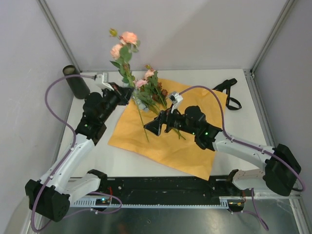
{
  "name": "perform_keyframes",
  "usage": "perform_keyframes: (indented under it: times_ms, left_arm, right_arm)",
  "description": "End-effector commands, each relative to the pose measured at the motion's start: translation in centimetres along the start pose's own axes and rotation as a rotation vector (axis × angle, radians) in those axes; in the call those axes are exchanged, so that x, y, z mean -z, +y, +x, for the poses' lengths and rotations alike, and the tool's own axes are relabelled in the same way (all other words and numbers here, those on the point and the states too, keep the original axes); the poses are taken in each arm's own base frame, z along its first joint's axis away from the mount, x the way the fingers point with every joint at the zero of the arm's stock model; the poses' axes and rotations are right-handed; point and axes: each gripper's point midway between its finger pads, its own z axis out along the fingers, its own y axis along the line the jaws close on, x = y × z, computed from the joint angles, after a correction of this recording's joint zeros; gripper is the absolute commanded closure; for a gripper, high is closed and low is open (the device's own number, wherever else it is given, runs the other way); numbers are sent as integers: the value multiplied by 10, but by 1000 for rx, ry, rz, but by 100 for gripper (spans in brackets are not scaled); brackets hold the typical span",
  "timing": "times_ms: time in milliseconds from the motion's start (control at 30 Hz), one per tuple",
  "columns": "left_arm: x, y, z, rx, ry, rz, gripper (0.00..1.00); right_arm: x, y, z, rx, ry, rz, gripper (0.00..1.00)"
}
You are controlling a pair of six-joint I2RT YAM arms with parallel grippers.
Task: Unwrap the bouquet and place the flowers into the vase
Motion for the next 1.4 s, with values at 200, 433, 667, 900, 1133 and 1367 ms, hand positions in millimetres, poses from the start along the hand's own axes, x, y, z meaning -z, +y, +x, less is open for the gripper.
perform_keyframes:
  times_ms: [200, 433, 667, 900, 1133, 1367]
  left_arm:
    - [44, 31, -233, -434, -690, -426, 100]
    - [60, 57, -315, -514, -861, -609, 100]
    - [68, 118, -363, -611, -949, -847, 100]
    - [45, 164, -368, -741, -933, -947, 100]
    - [37, 185, -367, -855, -938, -990, 100]
    - [35, 188, -374, -858, -986, -956, 100]
  right_arm:
    - [48, 12, -17, 118, -43, 35, 1]
    - [70, 14, -31, 210, -106, 54, 1]
    - [78, 8, -46, 256, -150, 65, 1]
    - [79, 3, -50, 236, -152, 50, 1]
    - [75, -8, -43, 222, -145, 63, 1]
    - [72, -12, -43, 220, -141, 49, 1]
